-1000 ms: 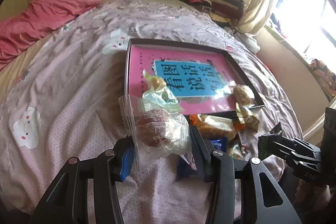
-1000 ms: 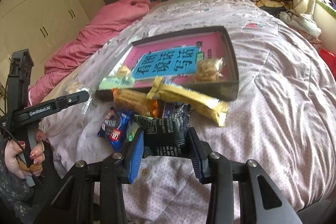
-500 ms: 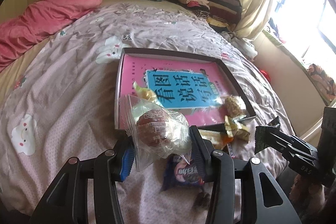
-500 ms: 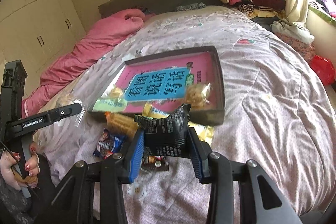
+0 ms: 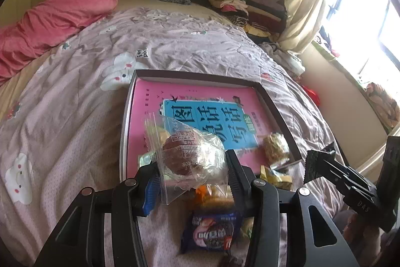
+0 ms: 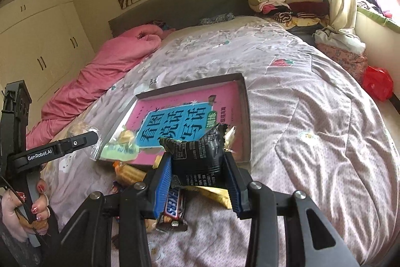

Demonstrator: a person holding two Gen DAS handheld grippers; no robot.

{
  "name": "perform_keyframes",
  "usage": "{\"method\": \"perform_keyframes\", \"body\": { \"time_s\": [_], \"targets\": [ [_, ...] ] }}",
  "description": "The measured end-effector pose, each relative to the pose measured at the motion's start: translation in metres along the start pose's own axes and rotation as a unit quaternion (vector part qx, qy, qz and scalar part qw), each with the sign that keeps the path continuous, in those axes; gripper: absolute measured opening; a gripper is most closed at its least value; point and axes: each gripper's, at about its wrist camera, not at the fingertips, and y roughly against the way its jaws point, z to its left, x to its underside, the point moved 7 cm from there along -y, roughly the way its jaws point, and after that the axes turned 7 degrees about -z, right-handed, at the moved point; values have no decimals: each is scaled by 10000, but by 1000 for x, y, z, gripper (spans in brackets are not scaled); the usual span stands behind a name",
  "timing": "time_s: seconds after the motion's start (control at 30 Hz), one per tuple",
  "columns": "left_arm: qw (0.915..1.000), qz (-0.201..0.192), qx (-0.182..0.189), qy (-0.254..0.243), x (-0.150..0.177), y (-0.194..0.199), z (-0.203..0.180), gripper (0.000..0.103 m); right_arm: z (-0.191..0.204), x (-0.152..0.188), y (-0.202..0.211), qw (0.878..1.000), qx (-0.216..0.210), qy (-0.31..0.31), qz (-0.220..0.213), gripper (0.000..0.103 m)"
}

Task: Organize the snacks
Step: 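Carry the bun bag into the tray with the left tool while the right carries the black packet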

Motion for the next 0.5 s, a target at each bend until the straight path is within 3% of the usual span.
{"method": "perform_keyframes", "body": {
  "time_s": [0.5],
  "targets": [
    [9998,131,-45,161,-7,-42,5,50,-37,-16,-23,9989,347,-306,-62,41]
  ]
}}
